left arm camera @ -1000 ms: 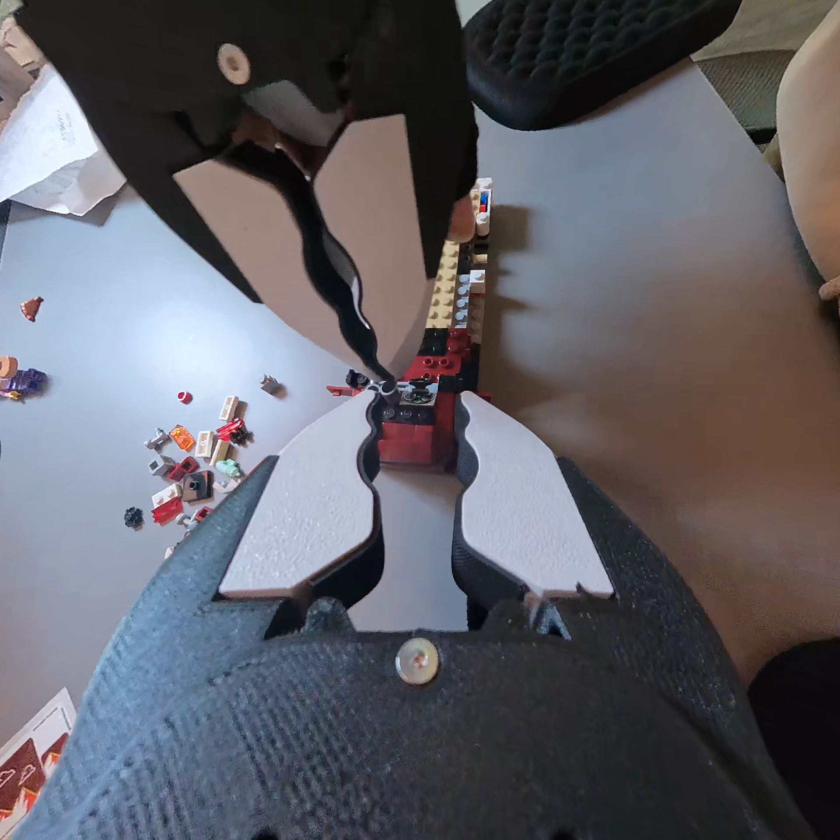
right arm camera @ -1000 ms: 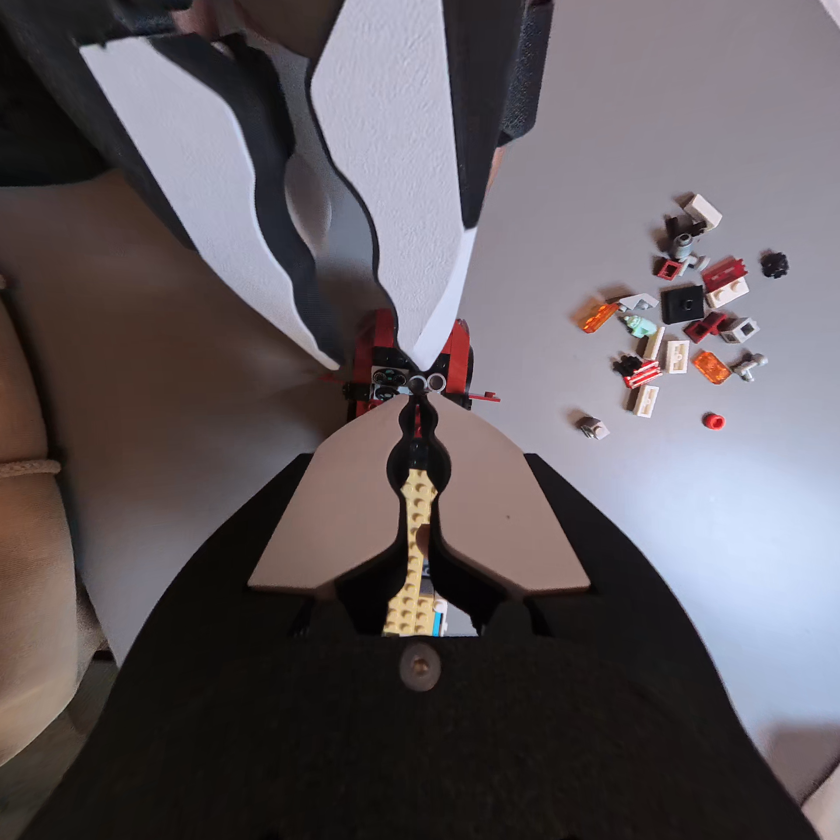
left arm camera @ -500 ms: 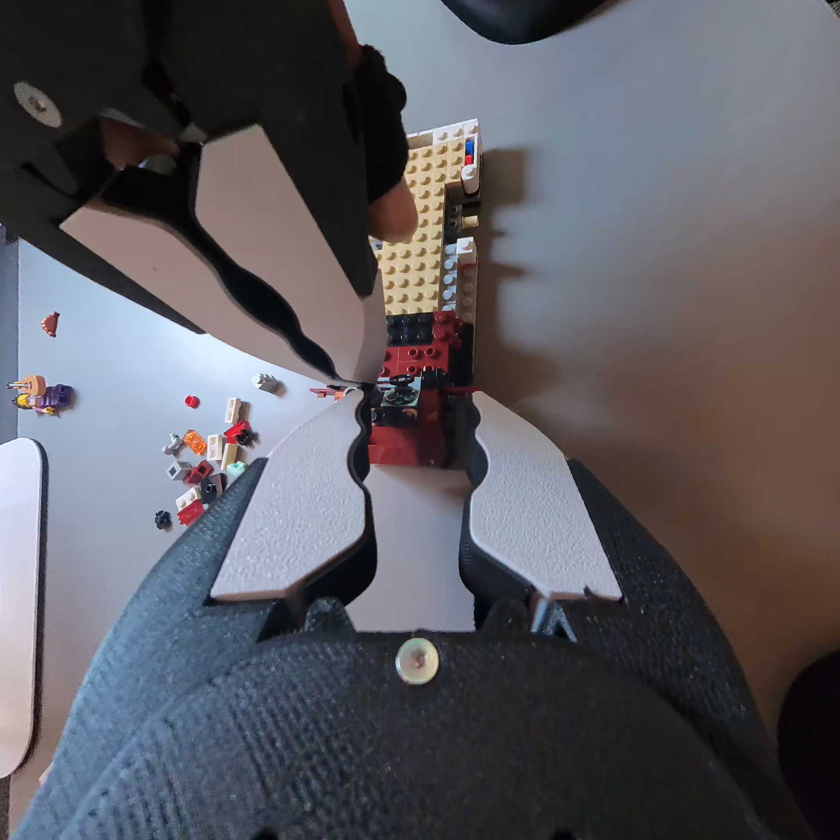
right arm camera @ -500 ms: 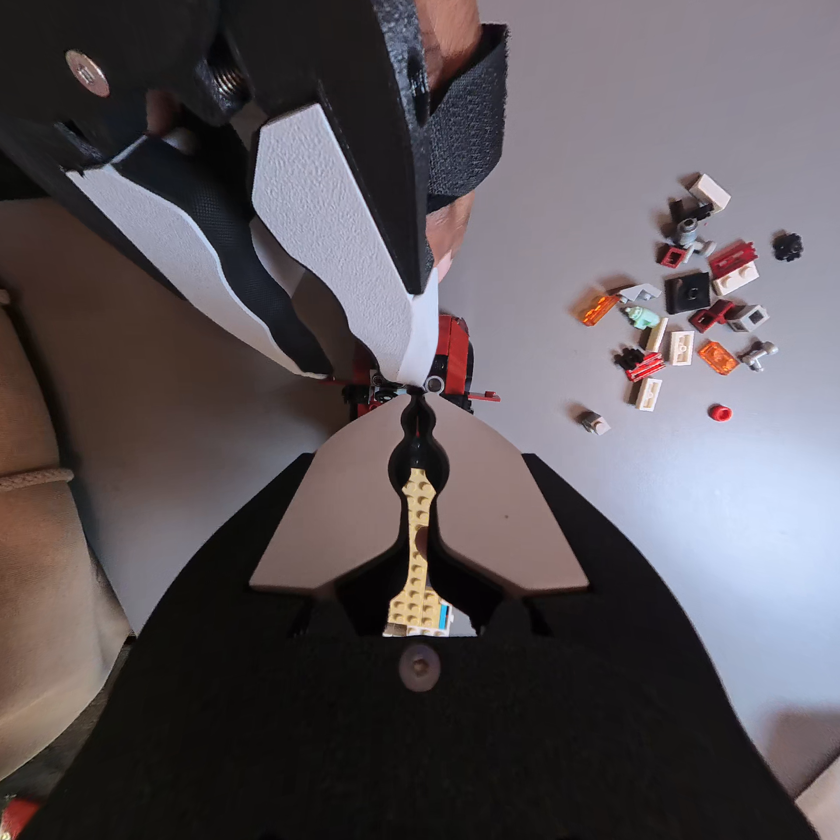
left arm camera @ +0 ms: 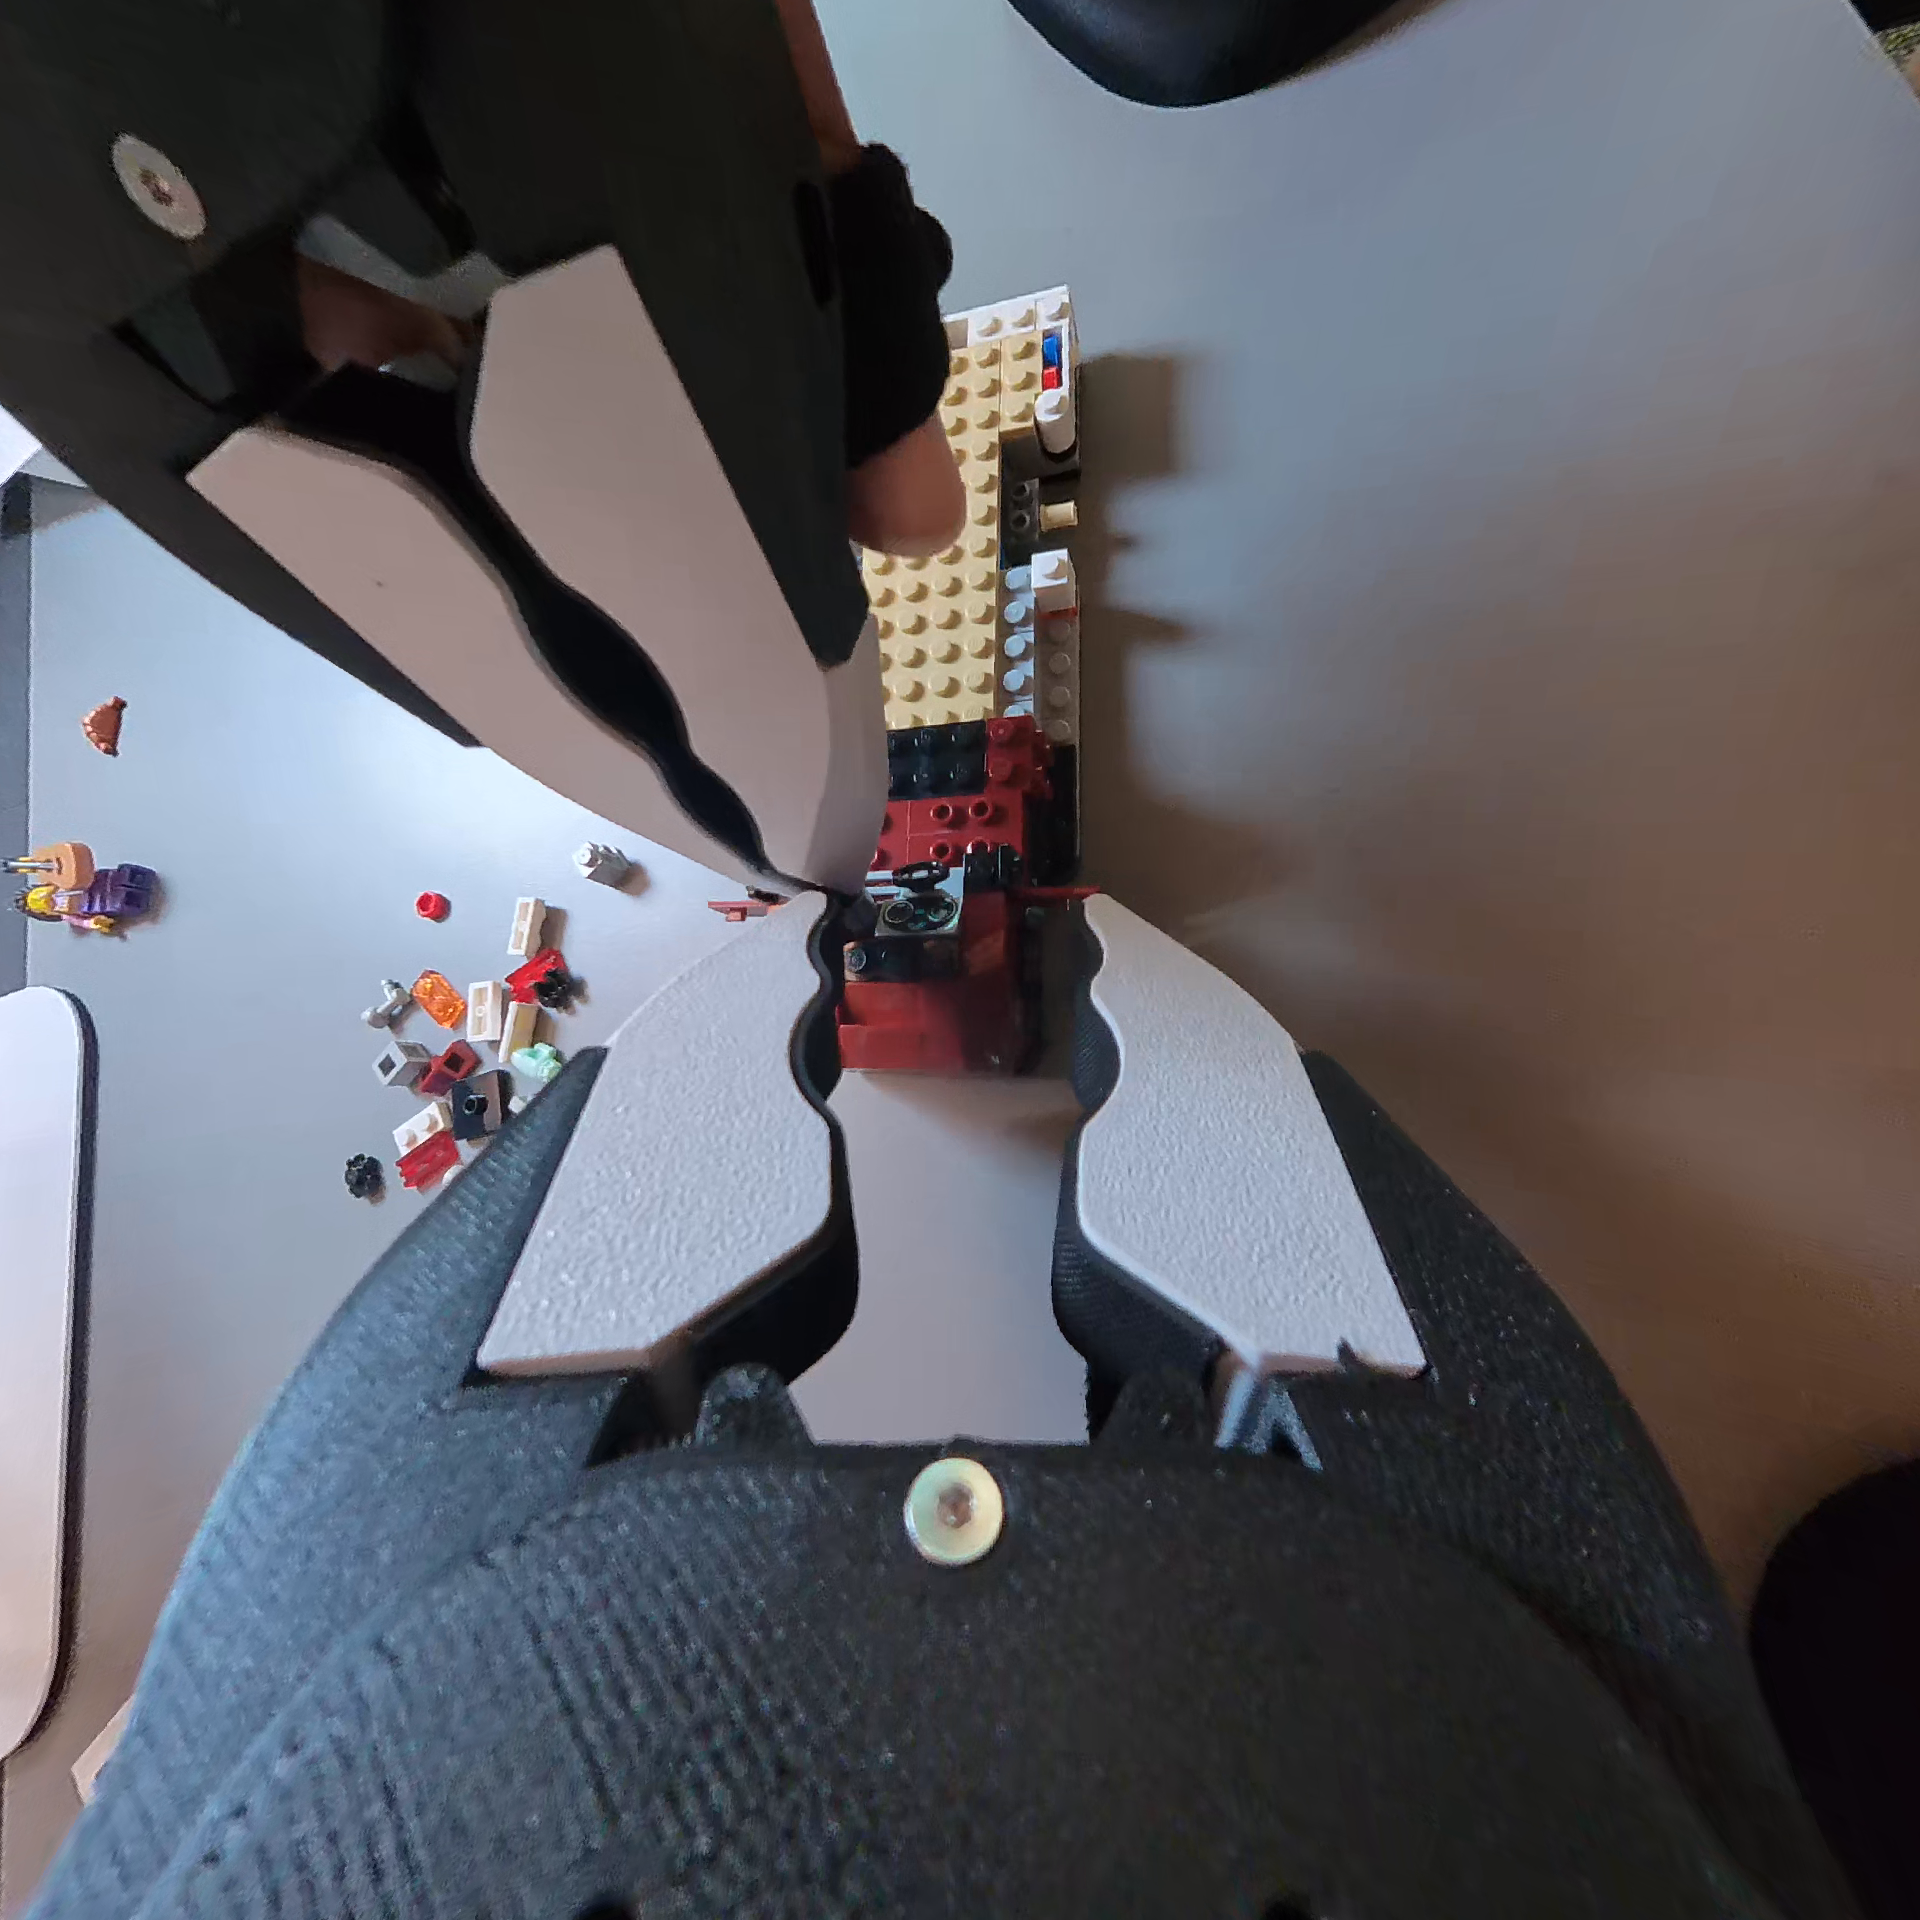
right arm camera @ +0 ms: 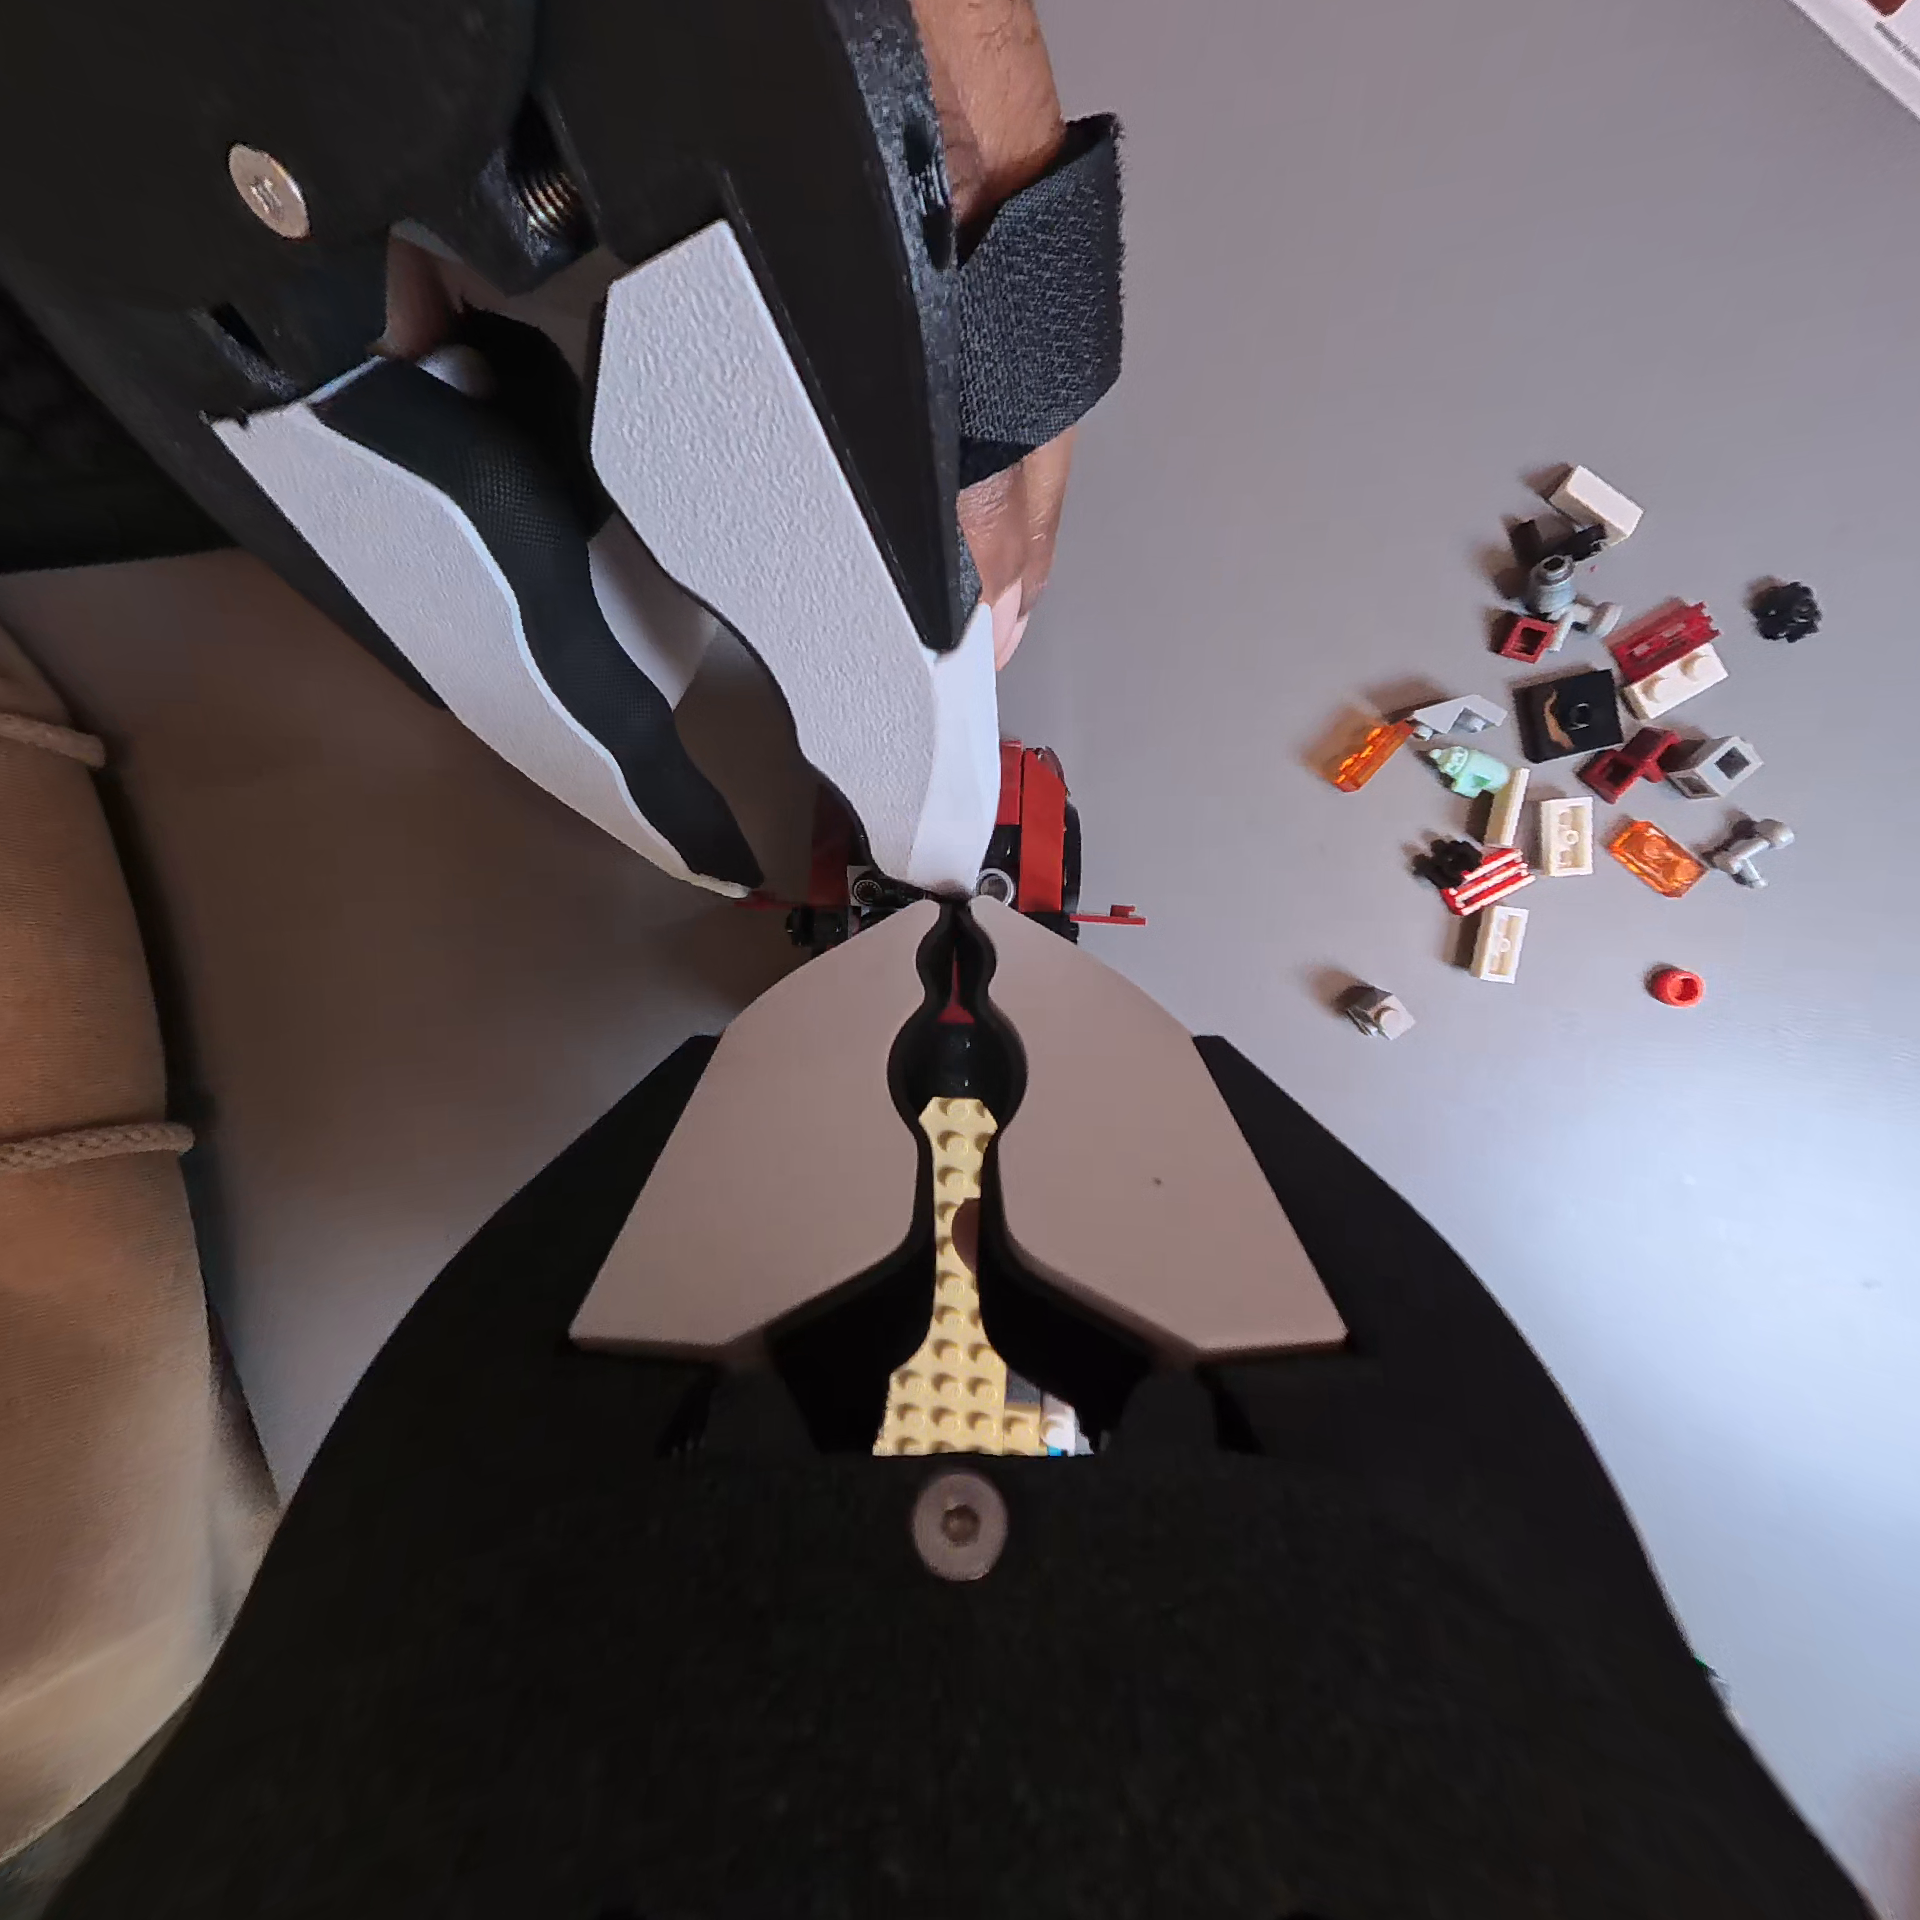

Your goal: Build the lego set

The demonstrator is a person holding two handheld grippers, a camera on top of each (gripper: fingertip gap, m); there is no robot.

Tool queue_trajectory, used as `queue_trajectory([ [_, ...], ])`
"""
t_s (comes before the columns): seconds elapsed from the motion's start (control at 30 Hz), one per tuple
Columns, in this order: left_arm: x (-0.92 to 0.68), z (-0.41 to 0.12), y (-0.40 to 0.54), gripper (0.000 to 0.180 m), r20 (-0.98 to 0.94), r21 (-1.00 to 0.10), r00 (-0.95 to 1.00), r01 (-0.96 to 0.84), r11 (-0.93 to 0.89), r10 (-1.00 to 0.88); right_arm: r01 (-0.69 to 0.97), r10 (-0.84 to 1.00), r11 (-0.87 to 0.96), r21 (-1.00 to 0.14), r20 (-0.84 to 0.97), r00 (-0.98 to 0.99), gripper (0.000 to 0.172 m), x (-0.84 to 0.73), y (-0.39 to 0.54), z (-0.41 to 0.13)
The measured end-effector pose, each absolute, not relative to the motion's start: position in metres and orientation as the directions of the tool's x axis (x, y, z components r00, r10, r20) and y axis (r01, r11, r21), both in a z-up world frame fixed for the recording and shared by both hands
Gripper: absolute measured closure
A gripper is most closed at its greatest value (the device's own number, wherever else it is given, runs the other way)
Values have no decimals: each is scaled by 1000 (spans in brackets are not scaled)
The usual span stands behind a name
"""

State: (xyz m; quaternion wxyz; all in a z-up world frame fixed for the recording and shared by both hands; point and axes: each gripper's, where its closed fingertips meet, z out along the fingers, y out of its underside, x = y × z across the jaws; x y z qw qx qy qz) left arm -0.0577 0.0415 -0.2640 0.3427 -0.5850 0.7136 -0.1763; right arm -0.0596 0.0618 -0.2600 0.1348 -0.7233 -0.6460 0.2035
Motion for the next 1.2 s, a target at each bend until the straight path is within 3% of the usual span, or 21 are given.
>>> queue_trajectory([
  [0.23, -68, -262, 51, 135, -281, -675, -16, -707, 210, -960, 876, 994, -106, -470, -81, 77, 172, -63, 62, -260],
  [0.4, -80, -281, 56, 118, -139, -692, 46, -720, 64, -989, 894, 997, -68, -444, -52, 50, 172, -65, 61, -260],
  [0.7, -71, -282, 57, 124, -98, -776, 85, -630, 23, -992, 917, 998, -55, -394, -58, 35, 172, -66, 61, -260],
  [1.2, -69, -283, 57, 124, -86, -794, 117, -608, -2, -989, 952, 999, -38, -304, -28, 31, 172, -68, 59, -261],
])
